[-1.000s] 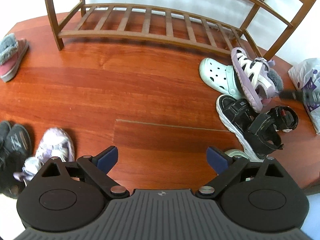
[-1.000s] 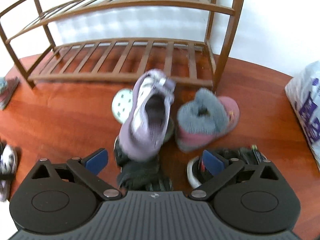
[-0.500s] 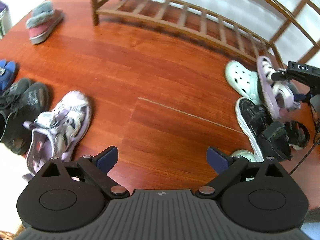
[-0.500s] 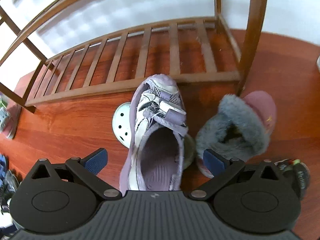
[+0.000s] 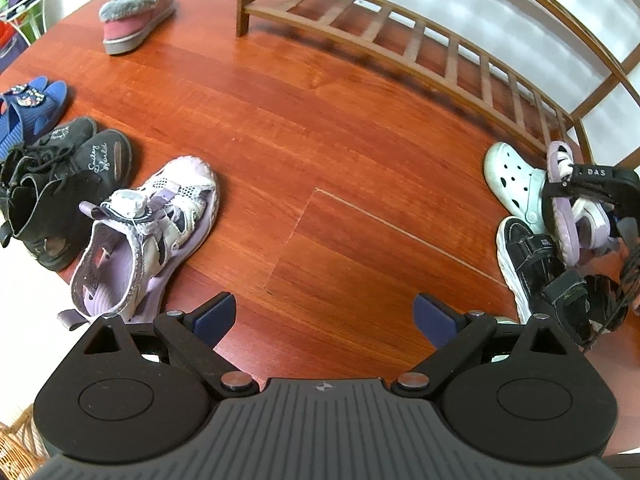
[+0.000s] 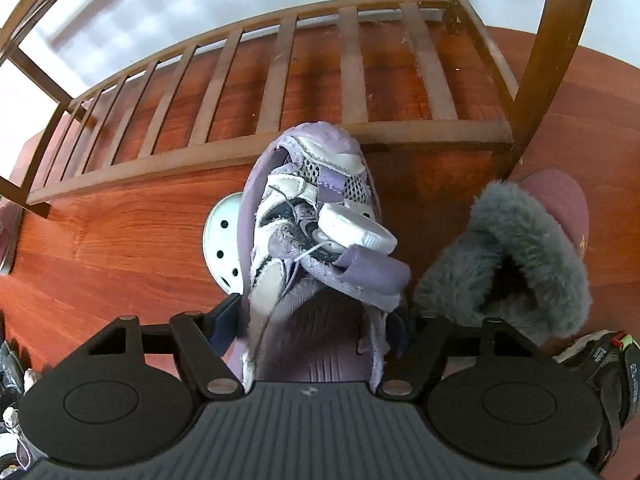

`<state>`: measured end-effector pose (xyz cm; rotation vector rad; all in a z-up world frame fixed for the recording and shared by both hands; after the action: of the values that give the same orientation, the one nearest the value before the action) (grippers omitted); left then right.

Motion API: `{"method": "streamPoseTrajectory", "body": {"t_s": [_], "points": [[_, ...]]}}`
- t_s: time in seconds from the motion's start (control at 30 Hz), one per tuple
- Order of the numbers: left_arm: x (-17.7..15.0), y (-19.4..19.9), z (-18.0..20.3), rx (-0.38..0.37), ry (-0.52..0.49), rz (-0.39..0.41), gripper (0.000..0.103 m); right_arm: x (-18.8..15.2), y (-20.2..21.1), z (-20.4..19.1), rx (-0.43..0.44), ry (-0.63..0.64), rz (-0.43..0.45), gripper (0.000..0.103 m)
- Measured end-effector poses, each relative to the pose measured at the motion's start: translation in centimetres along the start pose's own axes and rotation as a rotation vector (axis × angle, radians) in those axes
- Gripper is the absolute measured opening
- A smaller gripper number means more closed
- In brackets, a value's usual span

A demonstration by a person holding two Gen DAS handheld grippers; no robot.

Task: Organize scattered shoes
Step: 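Move the left tool to the mint clog while the right holds the lavender sneaker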

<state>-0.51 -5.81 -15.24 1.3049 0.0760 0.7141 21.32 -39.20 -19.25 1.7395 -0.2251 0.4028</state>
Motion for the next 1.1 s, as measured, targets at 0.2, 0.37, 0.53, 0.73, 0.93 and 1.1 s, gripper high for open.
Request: {"method": "streamPoseTrajectory", "body": {"t_s": [0.2, 0.37, 0.53, 0.73, 0.93, 1.1], "points": [[0.3, -0.8, 1.3, 0.000, -0.028, -0.018, 0.096, -0.5, 2.1, 0.0, 0.011, 0.029, 0.051, 0.075], [0.9, -2.1, 3.8, -0.042, -0.046, -0.045, 0.096, -1.5, 5.5, -0.4, 0.035, 0.042, 0.106, 0.075], [1.4, -3.1, 6.8, -0.098, -0.057, -0.064, 0.096, -3.2, 9.4, 0.1, 0.048, 0.002, 0.168, 0.075], [2.6, -5.1, 12.7, -0.144, -0.129, -0.085, 0.096, -6.2, 13.3, 2.0, 0.030, -0.056, 0.217, 0.075], [3.1, -7.7, 18.0, -0.162, -0.200, -0.111, 0.096, -9.7, 15.8, 4.5, -0.008, -0.111, 0.237, 0.075], [3.3, -10.3, 21.9, -0.171, -0.239, -0.131, 0.096, -12.5, 17.4, 6.4, -0.032, -0.180, 0.251, 0.075]]}}
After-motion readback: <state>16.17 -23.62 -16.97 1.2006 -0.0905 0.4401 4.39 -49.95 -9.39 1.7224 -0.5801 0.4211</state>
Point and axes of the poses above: each gripper's, at about its wrist camera, not at the fingertips, and y roughly against the way its jaws point, z to its right, x to its top, the point moved 7 cm from there along -y, roughly the way its jaws point, and after that the axes turned 12 degrees about y, right-handed, at the moved point
